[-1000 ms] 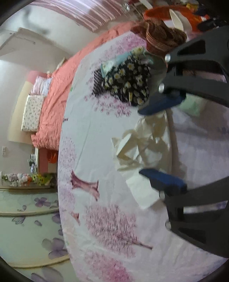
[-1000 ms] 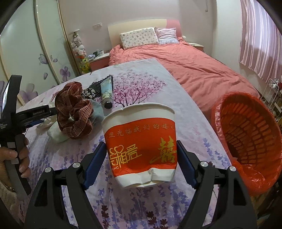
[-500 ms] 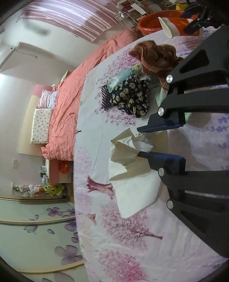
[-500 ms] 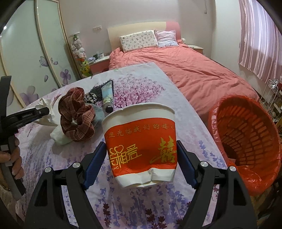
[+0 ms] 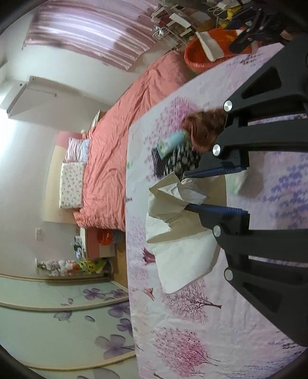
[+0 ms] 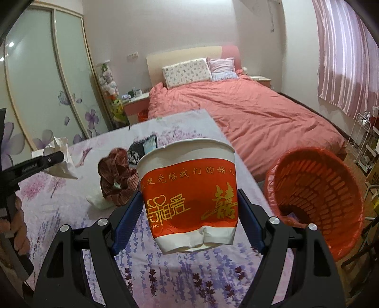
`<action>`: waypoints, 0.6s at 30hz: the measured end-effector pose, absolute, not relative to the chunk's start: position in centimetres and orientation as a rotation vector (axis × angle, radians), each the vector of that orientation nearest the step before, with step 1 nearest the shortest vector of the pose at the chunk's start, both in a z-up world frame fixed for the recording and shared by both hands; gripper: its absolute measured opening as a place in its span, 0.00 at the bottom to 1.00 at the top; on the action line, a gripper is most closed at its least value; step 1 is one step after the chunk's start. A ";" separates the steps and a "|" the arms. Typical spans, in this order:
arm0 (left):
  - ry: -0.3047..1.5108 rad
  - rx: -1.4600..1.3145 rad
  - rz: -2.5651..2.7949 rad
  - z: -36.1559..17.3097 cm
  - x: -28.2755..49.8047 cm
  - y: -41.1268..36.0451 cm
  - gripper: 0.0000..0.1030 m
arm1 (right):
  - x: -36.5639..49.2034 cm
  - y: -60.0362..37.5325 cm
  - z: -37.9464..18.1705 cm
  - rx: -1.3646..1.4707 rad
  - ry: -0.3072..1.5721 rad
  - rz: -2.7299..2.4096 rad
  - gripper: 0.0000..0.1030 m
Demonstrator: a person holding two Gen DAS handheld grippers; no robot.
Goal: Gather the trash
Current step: 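Carry the tissues and paper cup over the orange basket and open both tools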
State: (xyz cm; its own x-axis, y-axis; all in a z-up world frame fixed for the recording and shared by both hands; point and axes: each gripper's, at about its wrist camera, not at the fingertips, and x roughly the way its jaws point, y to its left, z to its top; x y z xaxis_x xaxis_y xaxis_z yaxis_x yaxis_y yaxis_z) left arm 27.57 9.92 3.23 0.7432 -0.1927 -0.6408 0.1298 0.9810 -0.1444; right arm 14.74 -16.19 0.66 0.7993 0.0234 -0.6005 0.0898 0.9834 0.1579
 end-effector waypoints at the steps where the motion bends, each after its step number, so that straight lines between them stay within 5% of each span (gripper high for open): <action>1: 0.705 -0.091 -0.196 3.7 27.0 9.3 0.22 | 14.6 -16.4 0.9 0.183 0.639 -0.038 0.75; 18: 0.645 -0.005 -0.429 6.4 22.2 -1.7 0.22 | 11.7 -22.0 3.1 0.223 0.549 -0.135 0.75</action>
State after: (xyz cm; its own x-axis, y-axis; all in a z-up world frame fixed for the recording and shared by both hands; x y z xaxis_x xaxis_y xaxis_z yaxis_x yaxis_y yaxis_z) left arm 22.23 -1.66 6.43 0.7144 -0.3893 -0.5815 0.3863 0.9123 -0.1362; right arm 11.73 -22.01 3.06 0.8451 -0.0674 -0.5304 0.1861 0.9671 0.1737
